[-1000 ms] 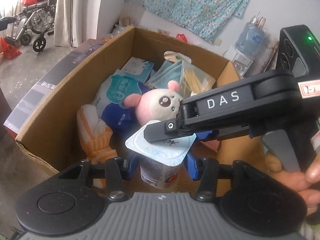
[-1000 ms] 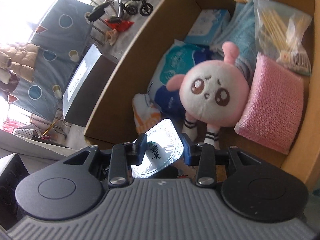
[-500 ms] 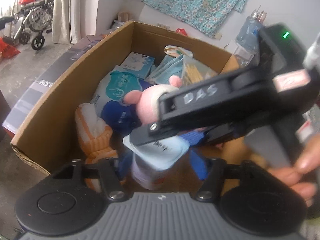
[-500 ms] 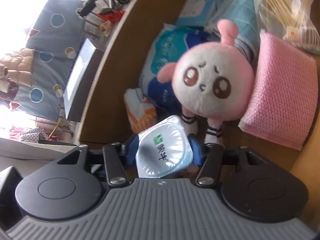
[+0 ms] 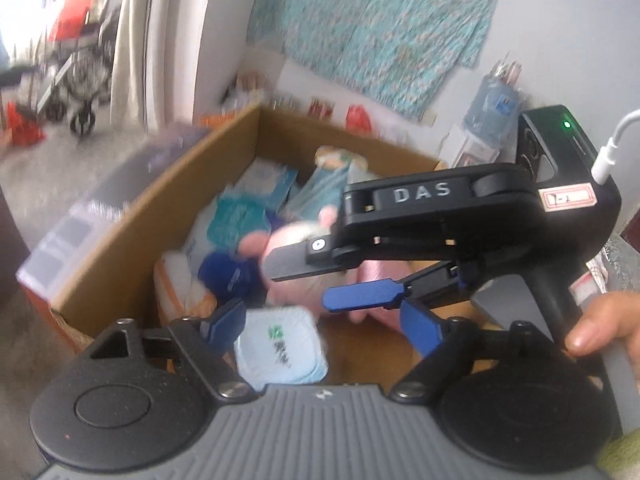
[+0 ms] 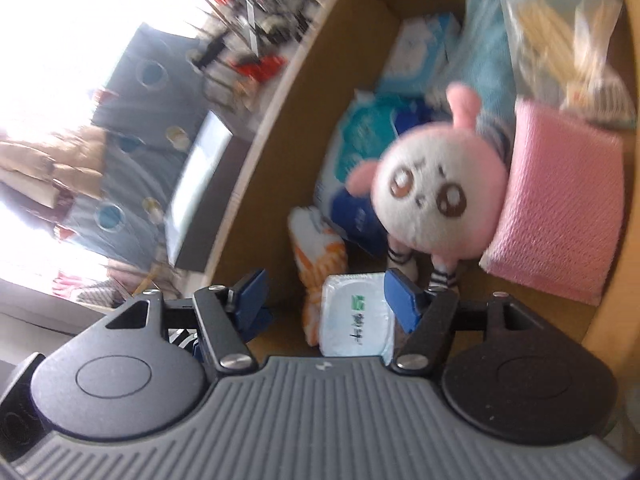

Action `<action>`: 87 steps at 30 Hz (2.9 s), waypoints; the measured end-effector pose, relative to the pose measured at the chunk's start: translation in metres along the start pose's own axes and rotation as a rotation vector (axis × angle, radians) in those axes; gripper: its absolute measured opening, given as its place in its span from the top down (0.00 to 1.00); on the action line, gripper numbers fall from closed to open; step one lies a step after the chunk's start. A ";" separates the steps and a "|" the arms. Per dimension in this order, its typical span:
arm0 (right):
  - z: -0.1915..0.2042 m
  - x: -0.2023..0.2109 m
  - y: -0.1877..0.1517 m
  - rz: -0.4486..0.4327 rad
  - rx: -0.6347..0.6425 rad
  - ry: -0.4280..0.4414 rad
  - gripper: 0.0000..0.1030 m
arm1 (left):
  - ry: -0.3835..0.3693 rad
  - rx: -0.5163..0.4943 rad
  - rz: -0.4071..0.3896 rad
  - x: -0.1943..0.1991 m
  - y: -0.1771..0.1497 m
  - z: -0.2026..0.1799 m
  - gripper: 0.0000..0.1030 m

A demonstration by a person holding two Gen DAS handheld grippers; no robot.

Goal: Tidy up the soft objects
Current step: 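Withdraw the right gripper from the box back over the table, then grasp the small gold barcode box with the right gripper while the left gripper grasps the green floral cloth, then carry the gold box with the right gripper while the left gripper carries the green cloth over the box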

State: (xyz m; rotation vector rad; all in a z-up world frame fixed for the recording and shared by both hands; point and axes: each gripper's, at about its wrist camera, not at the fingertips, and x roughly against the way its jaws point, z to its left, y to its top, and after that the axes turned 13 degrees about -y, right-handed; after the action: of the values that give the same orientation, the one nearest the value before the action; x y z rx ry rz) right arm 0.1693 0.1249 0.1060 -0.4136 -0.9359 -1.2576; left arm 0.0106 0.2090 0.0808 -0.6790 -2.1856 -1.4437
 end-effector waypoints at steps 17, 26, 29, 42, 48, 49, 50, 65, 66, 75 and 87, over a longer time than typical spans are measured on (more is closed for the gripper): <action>-0.133 0.251 -0.102 -0.549 -0.029 -0.223 0.23 | -0.339 -0.436 -0.004 -0.013 -0.057 -0.175 0.04; -0.220 0.277 -0.131 -0.545 0.036 -0.572 0.13 | -0.459 -0.566 0.194 -0.094 -0.118 -0.238 0.04; -0.243 0.258 -0.119 -0.478 0.109 -0.652 0.13 | -0.457 -0.560 0.253 -0.118 -0.130 -0.244 0.04; -0.275 0.163 -0.070 -0.252 0.759 -0.867 0.13 | -0.399 -0.589 0.318 -0.187 -0.143 -0.263 0.18; -0.289 0.156 -0.060 -0.256 0.686 -0.800 0.33 | -0.412 -0.570 0.330 -0.193 -0.141 -0.257 0.38; -0.290 0.158 -0.060 -0.256 0.666 -0.787 0.40 | -0.412 -0.571 0.329 -0.192 -0.142 -0.257 0.43; -0.290 0.159 -0.061 -0.256 0.651 -0.782 0.50 | -0.410 -0.571 0.328 -0.192 -0.142 -0.256 0.45; -0.301 0.217 -0.100 -0.370 0.239 -0.765 0.77 | -0.388 -0.557 0.253 -0.158 -0.140 -0.256 0.73; -0.301 0.225 -0.104 -0.385 0.197 -0.750 0.77 | -0.390 -0.555 0.242 -0.153 -0.139 -0.255 0.73; -0.270 0.286 -0.142 -0.517 -0.037 -0.583 0.77 | -0.423 -0.542 0.100 -0.094 -0.121 -0.248 0.74; -0.157 0.295 -0.124 -0.616 0.112 -0.272 0.77 | -0.230 -0.451 -0.191 0.013 -0.063 -0.166 0.73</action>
State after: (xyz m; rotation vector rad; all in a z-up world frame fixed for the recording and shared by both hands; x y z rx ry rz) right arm 0.1171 -0.2094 0.2193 -0.2116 -1.4263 -1.7198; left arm -0.0242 0.0355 0.1037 -0.8381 -2.1521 -2.0856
